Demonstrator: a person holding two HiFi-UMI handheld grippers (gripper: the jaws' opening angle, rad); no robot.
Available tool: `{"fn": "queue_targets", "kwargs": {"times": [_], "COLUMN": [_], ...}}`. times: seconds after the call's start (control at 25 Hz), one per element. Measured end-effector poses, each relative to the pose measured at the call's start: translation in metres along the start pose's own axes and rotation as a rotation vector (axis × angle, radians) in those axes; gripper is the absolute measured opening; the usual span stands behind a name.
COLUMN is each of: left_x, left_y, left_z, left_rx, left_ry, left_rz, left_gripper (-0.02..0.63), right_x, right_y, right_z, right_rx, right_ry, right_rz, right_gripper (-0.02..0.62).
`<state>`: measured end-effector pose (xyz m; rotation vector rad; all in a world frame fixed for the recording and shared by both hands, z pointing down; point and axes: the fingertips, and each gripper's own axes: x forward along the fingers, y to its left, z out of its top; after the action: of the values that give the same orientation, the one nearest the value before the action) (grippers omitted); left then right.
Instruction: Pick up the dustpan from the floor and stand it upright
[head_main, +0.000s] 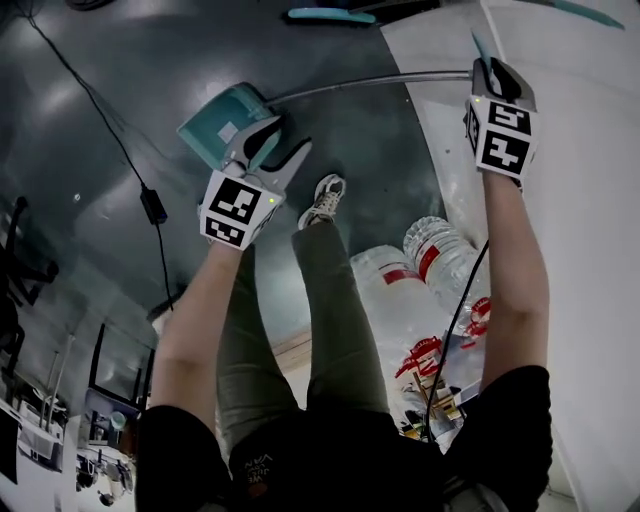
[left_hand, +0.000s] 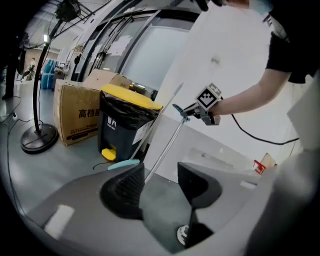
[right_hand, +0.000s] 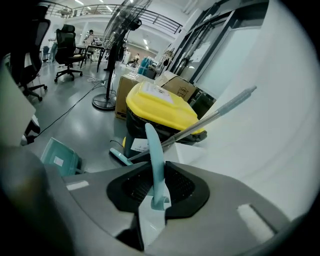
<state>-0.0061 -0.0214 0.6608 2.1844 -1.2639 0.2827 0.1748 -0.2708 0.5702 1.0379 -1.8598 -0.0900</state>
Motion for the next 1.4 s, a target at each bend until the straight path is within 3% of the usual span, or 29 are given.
{"fn": "queue_targets", "kwargs": {"times": [0.68,1.4], "left_x": [-0.035,-0.058], "left_y": [-0.018,-0.012], "left_z": [0.066,0.073], "left_rx": [0.025,0.008], "left_ry": [-0.132,-0.153], "left_rz": [0.001,0.023], "left_gripper": [0.227,0.227], "right_x": [-0.035,-0.053], "right_y": [-0.074,-0.109], "right_z": [0.046,0.068], "right_rx": [-0.123,-0.235], "right_ry": [-0.029,-0.036], "right_rz": [-0.136,-0.241], "right_gripper": [0.074,0.087]}}
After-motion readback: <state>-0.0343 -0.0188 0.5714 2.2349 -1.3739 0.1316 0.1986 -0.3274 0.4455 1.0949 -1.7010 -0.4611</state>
